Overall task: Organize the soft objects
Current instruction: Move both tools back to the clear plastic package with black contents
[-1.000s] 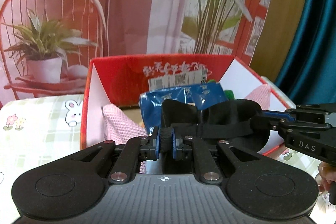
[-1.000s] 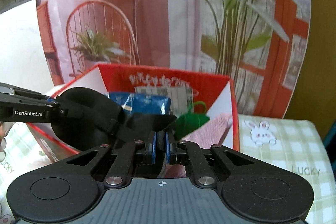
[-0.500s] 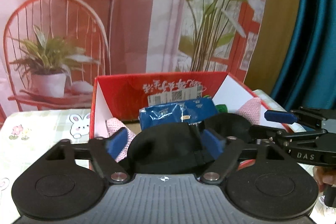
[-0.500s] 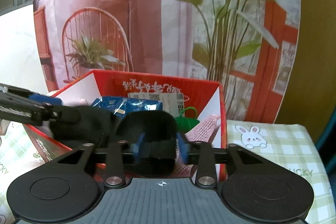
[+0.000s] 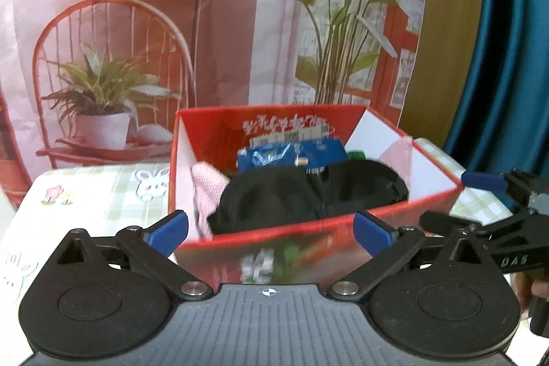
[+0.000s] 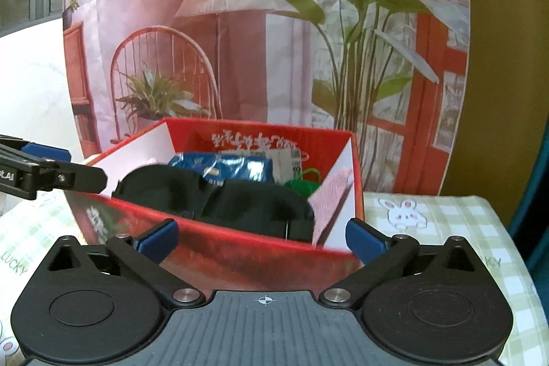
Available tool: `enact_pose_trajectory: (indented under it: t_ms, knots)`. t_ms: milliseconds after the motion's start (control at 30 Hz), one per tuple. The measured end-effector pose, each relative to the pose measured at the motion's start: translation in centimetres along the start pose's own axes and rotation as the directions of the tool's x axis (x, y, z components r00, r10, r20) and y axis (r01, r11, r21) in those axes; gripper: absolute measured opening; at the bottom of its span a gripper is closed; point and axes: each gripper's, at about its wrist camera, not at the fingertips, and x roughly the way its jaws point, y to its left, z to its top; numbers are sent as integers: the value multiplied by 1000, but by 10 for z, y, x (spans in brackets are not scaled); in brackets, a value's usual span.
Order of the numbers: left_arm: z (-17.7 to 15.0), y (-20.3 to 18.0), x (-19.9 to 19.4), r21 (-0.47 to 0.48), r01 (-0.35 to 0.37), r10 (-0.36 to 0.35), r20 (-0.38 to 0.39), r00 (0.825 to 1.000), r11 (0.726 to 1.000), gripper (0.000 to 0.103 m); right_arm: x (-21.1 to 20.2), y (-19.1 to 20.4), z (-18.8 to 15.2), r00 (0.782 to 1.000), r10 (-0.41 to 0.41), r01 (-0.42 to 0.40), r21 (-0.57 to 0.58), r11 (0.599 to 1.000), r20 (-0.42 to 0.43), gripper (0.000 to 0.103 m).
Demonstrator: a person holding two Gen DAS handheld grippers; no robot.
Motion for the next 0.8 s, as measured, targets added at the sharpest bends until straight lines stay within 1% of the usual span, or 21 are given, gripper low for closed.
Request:
enact_pose_trajectory:
  t_ms: [233,367,500,633,800]
  knots:
    - [-29,5,-18,-43,-16,16,-14,1000,999,103,-18,10,-18,1000,6,-5,-23,1000,8,103]
    - [-48,9,-30,-89,-28,26,-23,999,996,103,-26,11,-33,1000,17,-17,-4,1000,-8,103]
    - [-74,10,-37,-104,-39,32,-70,997,994,103,-30,12,-58,998,19,-18,15,1000,-63,103]
    - [-98,11,-36,-117,-47,31,-136,990,992,103,-31,18,-83,992,19,-20,-2,1000,-127,103]
    - [-113,12,-27,-140,-48,20,-191,981,989,103,-27,27,-96,984,33,-33,0,999,-175,103]
